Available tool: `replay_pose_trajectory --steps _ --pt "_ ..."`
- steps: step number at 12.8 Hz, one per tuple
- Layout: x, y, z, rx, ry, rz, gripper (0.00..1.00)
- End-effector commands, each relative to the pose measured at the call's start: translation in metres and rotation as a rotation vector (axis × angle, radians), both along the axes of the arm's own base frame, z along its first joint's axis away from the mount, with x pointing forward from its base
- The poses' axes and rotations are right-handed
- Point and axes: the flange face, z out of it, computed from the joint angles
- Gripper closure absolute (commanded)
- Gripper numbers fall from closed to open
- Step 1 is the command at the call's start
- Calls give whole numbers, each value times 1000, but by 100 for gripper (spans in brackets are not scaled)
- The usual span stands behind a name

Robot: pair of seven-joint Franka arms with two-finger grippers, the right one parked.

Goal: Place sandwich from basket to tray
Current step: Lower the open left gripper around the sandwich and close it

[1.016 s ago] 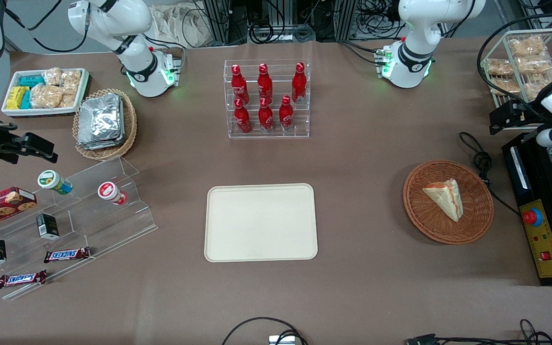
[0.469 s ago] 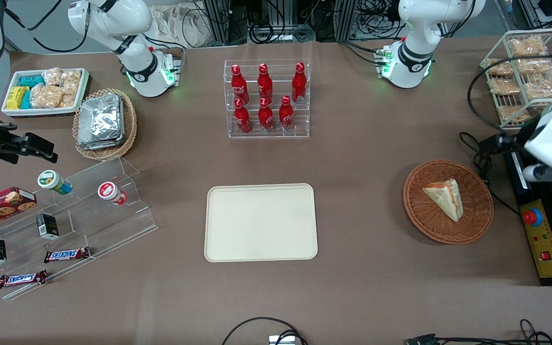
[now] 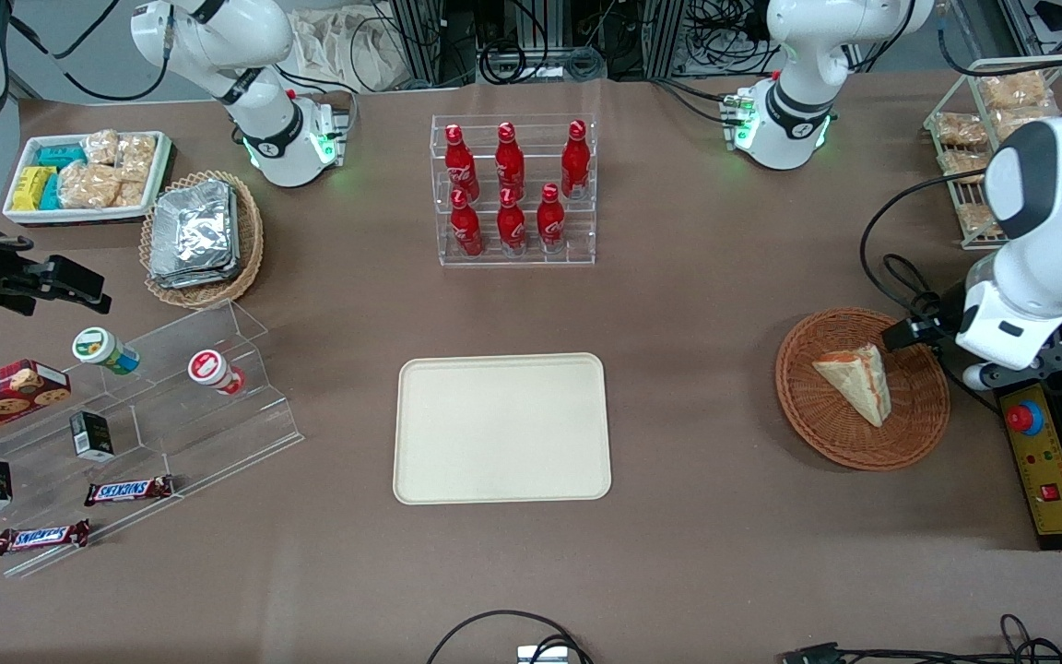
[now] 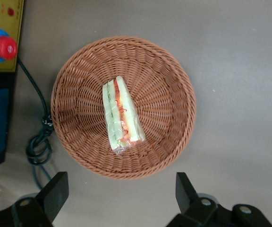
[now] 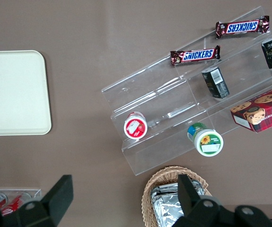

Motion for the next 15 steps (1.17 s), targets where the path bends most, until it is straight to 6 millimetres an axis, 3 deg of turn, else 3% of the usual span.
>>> replay_pose_trajectory --steps 1,4,7,15 --pt "-28 16 -34 8 -46 96 0" --pt "-38 27 -75 6 -64 183 0" --pt "-46 25 -109 0 -91 239 0" --pt "-44 15 -169 -15 -124 334 0"
